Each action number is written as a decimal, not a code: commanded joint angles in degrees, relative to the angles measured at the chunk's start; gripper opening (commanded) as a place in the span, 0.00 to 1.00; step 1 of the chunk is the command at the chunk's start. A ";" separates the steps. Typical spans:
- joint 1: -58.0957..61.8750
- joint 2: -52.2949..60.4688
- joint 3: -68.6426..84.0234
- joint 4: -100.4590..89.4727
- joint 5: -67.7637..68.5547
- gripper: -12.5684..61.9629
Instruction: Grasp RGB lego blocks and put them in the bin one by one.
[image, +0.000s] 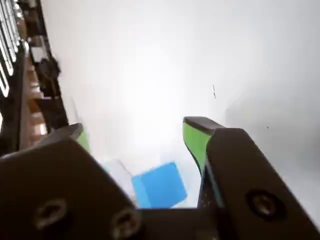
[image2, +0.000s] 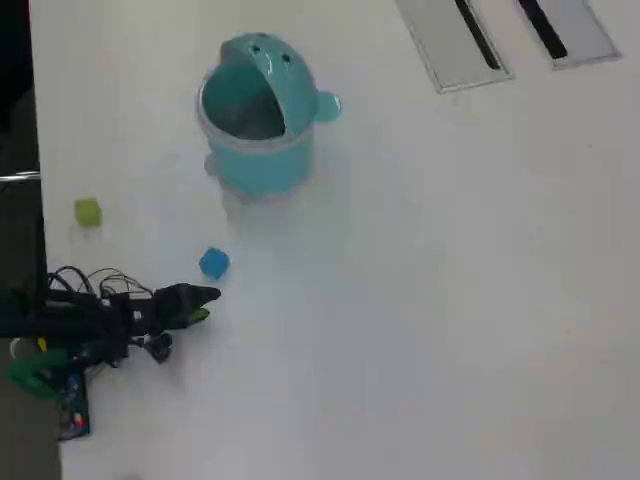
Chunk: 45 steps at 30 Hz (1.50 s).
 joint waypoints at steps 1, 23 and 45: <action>-0.09 3.16 4.31 -0.26 0.88 0.63; -0.62 3.34 4.31 -4.75 -12.74 0.64; 13.27 3.60 4.13 -29.62 -41.22 0.63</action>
